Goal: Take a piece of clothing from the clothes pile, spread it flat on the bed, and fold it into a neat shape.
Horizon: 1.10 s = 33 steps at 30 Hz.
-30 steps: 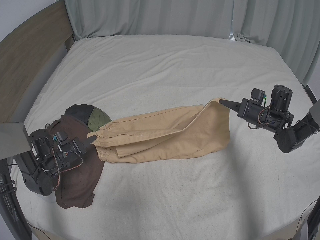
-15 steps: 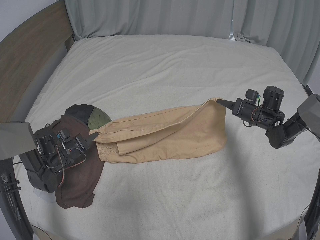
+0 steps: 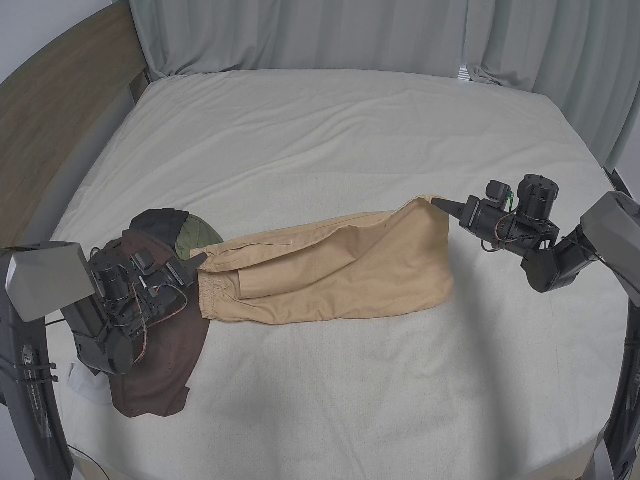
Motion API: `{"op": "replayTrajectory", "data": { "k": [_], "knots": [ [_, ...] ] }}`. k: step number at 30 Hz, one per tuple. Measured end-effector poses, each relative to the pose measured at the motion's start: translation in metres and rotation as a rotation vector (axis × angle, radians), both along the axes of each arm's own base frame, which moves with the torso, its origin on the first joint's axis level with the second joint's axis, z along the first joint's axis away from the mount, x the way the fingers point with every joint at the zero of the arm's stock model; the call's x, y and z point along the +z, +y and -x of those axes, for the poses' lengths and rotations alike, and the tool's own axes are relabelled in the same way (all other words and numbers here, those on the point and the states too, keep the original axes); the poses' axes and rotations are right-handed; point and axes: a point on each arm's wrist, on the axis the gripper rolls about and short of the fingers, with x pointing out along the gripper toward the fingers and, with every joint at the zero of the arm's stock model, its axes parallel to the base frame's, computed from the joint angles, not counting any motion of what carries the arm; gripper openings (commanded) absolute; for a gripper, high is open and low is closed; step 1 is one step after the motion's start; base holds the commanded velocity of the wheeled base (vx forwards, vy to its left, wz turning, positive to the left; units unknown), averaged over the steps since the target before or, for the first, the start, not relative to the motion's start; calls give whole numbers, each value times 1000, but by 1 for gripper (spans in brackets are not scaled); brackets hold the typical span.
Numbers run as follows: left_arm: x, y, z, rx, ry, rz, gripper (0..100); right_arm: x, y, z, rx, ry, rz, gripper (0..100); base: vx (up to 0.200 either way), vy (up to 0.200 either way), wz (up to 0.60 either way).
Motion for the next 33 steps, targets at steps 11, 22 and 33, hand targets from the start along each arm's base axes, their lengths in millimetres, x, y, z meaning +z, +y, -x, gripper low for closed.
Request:
{"op": "replayTrajectory", "data": {
  "k": [11,22,33],
  "knots": [
    [-10,1,-12,7,-3,0,0,-17,3,-22,-1,-3,-4,0,0,0,0],
    [-6,9,-24,58,-45,4,100,-29,6,-35,-31,-14,-7,100,0,0,0],
    [-5,18,-22,78,-42,3,100,-50,6,-9,-27,82,7,100,0,0,0]
  ]
}}
